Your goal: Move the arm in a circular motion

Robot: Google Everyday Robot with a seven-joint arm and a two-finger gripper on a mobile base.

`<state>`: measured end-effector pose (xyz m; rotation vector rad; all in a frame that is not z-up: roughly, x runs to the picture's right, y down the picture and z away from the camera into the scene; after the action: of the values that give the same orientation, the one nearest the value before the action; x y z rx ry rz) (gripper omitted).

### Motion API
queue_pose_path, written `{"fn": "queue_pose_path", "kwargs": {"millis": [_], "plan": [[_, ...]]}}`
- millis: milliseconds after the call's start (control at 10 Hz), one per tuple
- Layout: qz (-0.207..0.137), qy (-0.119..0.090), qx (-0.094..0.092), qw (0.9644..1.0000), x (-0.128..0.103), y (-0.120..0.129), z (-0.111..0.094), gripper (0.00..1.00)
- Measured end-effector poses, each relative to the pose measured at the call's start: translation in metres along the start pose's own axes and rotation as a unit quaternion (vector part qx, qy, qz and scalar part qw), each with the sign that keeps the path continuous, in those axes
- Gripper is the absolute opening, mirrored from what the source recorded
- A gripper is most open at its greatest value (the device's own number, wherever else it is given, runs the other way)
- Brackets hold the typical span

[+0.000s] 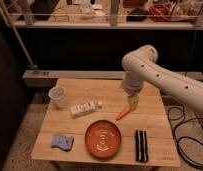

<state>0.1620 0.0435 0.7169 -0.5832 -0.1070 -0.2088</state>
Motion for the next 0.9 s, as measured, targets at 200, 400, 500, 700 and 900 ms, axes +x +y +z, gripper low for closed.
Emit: {"fn": "queue_pose_path", "kwargs": {"millis": [200,400,500,700,900], "plan": [[0.019,-0.015,0.0,0.9997,0.023,-0.016,0.005,0.8],[0.046,-0.019,-0.001,0.9988,0.063,-0.026,0.01,0.8],[0.061,-0.019,-0.003,0.998,0.081,-0.029,0.013,0.8],[0.084,-0.012,-0.009,0.9964,0.103,-0.022,0.016,0.8],[0.105,-0.003,-0.018,0.9943,0.114,0.004,0.015,0.8]]}}
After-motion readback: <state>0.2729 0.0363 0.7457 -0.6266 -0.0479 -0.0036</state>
